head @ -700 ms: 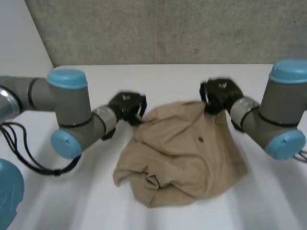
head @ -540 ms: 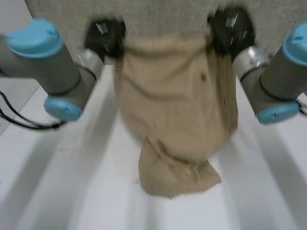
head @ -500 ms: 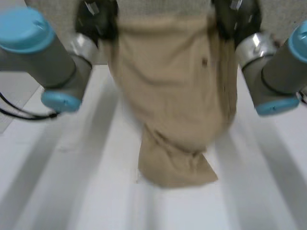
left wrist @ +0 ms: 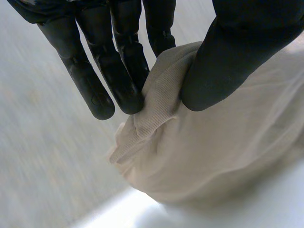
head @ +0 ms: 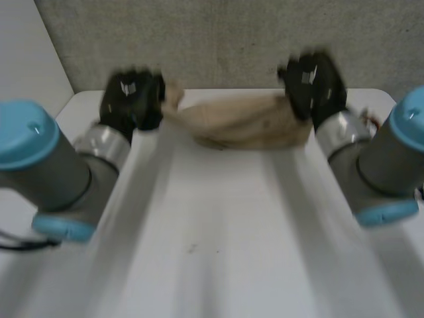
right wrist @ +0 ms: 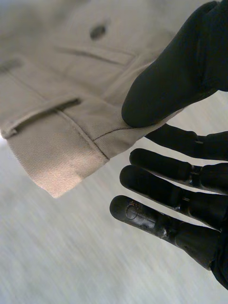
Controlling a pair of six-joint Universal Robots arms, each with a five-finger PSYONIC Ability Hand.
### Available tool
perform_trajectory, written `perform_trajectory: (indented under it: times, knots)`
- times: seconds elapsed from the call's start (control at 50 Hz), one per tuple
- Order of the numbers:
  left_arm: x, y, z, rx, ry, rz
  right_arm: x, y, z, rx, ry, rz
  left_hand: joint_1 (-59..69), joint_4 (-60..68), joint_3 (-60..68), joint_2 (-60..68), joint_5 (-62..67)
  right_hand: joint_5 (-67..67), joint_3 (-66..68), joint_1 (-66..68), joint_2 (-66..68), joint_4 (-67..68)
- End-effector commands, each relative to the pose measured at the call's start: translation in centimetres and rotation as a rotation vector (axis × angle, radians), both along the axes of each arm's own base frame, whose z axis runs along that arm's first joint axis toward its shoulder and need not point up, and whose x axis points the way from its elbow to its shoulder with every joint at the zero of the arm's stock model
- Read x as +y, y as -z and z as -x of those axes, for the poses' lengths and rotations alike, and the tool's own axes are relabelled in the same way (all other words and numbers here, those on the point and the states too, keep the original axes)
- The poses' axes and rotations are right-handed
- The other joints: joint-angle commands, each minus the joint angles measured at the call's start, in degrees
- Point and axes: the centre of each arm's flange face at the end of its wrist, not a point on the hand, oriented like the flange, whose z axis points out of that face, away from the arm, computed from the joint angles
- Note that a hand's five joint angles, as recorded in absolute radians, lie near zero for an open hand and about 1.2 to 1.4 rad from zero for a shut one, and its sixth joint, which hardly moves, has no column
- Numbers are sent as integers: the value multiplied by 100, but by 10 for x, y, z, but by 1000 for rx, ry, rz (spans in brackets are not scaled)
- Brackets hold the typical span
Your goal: Fold the shorts.
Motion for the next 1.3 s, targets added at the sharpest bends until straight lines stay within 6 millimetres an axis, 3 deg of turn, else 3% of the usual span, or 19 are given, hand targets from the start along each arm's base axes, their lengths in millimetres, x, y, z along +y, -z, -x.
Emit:
perform_trajectory:
  times: [0.02, 0.1, 0.16, 0.2, 0.22, 0.26, 0.38, 0.44, 0.66, 0.82, 1.04, 1.14, 1.2, 1.3]
  knots:
    - [48, 63, -16, -204, 26, -257, 53, 69, 26, 260, -8, -404, 1385, 1132, 1148, 1139, 1550, 1346, 1224, 2405, 1277, 1173]
    - [61, 72, -22, -258, 37, -310, 67, 80, 31, 266, -11, -517, 1385, 1132, 1148, 1139, 1550, 1346, 1224, 2405, 1277, 1173]
    - [69, 67, -25, -265, 39, -321, 70, 77, 36, 194, 4, -559, 1385, 1132, 1148, 1139, 1550, 1318, 1196, 2378, 1250, 1146]
    - [72, 63, -26, -265, 37, -319, 68, 71, 41, 140, 23, -573, 67, -186, -171, -179, 232, 97, -25, 1157, 28, -76]
    - [73, 61, -26, -263, 38, -315, 63, 67, 48, 79, 43, -593, -757, -1010, -995, -1003, -592, -1692, -1814, -632, -1760, -1864]
    - [76, 51, -27, -248, 38, -287, 59, 66, 53, 16, 58, -627, -1689, -1942, -1927, -1935, -1524, -3100, -3222, -2040, -3169, -3273]
    - [80, 39, -31, -231, 36, -255, 46, 65, 68, -214, 78, -766, -3170, -3422, -3407, -3415, -3005, -3845, -3967, -2785, -3913, -4017]
    - [79, 39, -33, -230, 30, -256, 44, 63, 73, -240, 73, -787, -3473, -3725, -3710, -3719, -3308, -3947, -4069, -2887, -4016, -4120]
    - [64, 56, -52, -353, 36, -253, 63, 87, 88, 123, 3, -666, -3709, -3962, -3947, -3955, -3544, -3745, -3867, -2686, -3814, -3918]
    - [51, 68, -67, -377, 74, -296, 47, 98, 87, 120, 7, -611, -3609, -3861, -3846, -3855, -3444, -3006, -3128, -1946, -3074, -3178]
    - [71, 83, -71, -407, 81, -387, 34, 108, 83, 133, -1, -592, -3491, -3743, -3728, -3737, -3326, -2065, -2187, -1005, -2133, -2237]
    - [77, 90, -73, -422, 66, -408, 29, 115, 81, 135, -3, -606, -3474, -3727, -3712, -3720, -3309, -620, -742, 440, -688, -792]
    - [76, 93, -72, -429, 54, -407, 24, 114, 80, 133, -3, -599, -3256, -3509, -3494, -3502, -3091, 1341, 1219, 2401, 1273, 1169]
    - [70, 100, -71, -431, 48, -404, 20, 110, 79, 106, 7, -573, -2868, -3121, -3106, -3114, -2703, 1346, 1224, 2405, 1277, 1173]
